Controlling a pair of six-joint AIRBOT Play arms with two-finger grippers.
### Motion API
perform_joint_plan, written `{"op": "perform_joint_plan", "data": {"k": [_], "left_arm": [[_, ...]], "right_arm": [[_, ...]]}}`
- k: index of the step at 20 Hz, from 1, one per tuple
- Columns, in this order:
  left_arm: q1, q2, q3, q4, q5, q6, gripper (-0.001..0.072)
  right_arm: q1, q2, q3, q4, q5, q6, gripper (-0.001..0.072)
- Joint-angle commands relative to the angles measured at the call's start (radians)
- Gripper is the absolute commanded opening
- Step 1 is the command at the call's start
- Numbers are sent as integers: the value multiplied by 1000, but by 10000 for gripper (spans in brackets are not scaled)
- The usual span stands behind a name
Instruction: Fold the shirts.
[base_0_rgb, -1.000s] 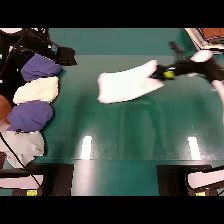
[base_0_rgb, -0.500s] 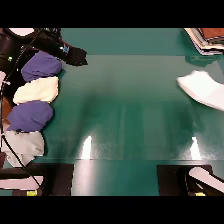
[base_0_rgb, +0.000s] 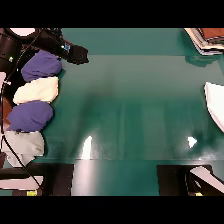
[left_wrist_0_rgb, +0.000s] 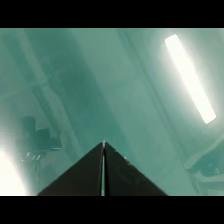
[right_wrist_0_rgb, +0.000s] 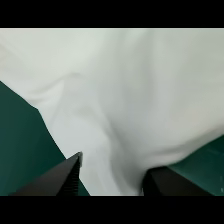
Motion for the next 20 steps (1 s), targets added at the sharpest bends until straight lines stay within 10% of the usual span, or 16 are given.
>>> {"op": "perform_joint_plan", "data": {"k": [1, 5, 16, 17, 19, 20], "left_arm": [[0, 0, 0, 0, 2, 0, 27], [0, 0, 0, 0, 1, 0, 27], [0, 0, 0, -3, 12, 0, 27], [0, 0, 0, -3, 13, 0, 27], [0, 0, 0, -3, 13, 0, 27], [0, 0, 0, -3, 13, 0, 27]], "right_arm": [[-13, -55, 112, -261, 218, -10, 483], [-12, -90, 292, -425, 371, 8, 482], [613, -85, 438, 119, 377, 23, 437], [688, -85, 438, 119, 372, 23, 410], [829, -85, 438, 119, 356, 22, 69], [881, -85, 438, 119, 353, 15, 11]]}}
